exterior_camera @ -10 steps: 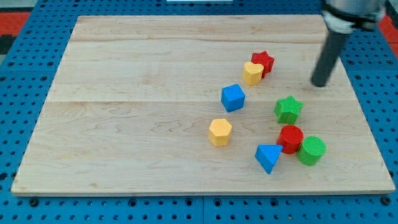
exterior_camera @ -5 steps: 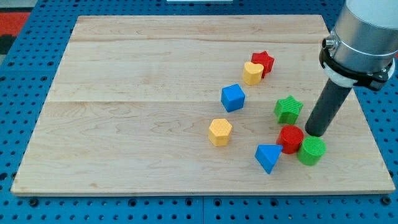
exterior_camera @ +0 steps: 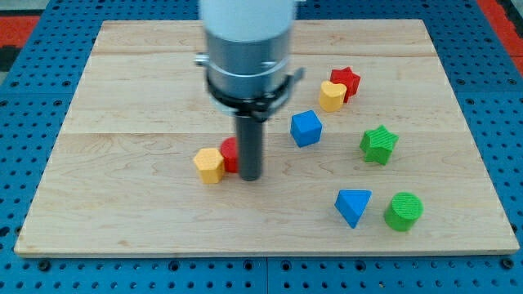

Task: Slide the red circle yellow hexagon towards the left

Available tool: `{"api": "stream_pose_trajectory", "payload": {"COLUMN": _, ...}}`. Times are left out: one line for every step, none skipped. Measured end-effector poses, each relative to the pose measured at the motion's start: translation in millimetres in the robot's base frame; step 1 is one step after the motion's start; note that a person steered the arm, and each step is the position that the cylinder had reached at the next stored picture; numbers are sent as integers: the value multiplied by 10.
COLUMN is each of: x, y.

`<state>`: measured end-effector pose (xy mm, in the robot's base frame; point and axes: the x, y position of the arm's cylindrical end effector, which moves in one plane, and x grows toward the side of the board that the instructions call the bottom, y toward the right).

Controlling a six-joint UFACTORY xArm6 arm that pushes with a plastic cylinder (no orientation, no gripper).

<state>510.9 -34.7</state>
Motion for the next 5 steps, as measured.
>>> {"api": "stream_pose_trajectory", "payload": {"x": -86, "y": -231}}
{"api": "stream_pose_trajectory", "payload": {"x": -769, "y": -260}}
{"api": "stream_pose_trajectory", "payload": {"x": -1250, "y": -412}}
{"api": "stream_pose_trajectory", "payload": {"x": -1391, "y": -991}}
{"api": "stream_pose_trajectory", "payload": {"x": -1738, "y": -368}}
